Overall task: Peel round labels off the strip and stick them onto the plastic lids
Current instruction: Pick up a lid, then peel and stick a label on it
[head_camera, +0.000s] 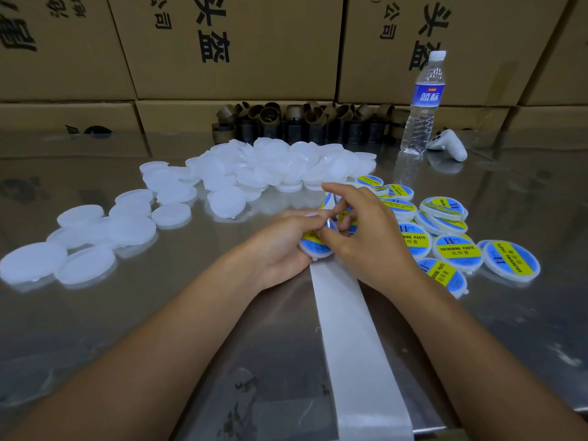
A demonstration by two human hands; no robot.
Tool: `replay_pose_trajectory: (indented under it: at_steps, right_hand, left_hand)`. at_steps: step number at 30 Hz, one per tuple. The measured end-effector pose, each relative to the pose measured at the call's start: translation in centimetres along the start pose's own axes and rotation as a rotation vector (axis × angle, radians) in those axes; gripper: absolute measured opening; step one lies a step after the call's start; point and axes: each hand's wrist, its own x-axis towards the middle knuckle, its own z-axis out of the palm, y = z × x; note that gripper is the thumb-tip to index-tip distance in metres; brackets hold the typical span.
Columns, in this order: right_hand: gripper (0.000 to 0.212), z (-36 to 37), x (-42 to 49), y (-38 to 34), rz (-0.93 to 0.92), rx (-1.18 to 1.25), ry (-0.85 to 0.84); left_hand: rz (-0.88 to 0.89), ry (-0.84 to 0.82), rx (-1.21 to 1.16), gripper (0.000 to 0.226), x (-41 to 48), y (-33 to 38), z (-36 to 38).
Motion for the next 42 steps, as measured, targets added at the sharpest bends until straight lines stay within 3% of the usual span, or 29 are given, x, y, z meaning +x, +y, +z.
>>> replay_pose_trajectory:
  at_steps: [6,22,31,36,42]
  right_hand:
    - [0.030,-0.09,-0.06,0.03,0.011,-0.062,-0.002]
    - [0.011,-0.37,0.39,0.34,0.181,0.026,0.119]
    - [0.018,-0.59,0.46,-0.34,0.218,0.093,0.160]
    - [0.019,-0.67,0.49,-0.46,0.199,0.100,0.195]
    - [0.017,-0.66,0.47,-0.46,0.191,0.114,0.172]
  left_hand:
    - [0.016,0.000,0.013,0.031,-0.08,0.00,-0.01]
    - [0.063,0.021,-0.019,0.029,-0.06,0.00,-0.12]
    - [0.142,0.053,0.072,0.027,0.03,0.05,-0.14]
    - [0.268,0.130,0.373,0.019,-0.18,-0.21,-0.03]
    - [0.331,0.186,0.410,0.011,-0.37,-0.13,0.09]
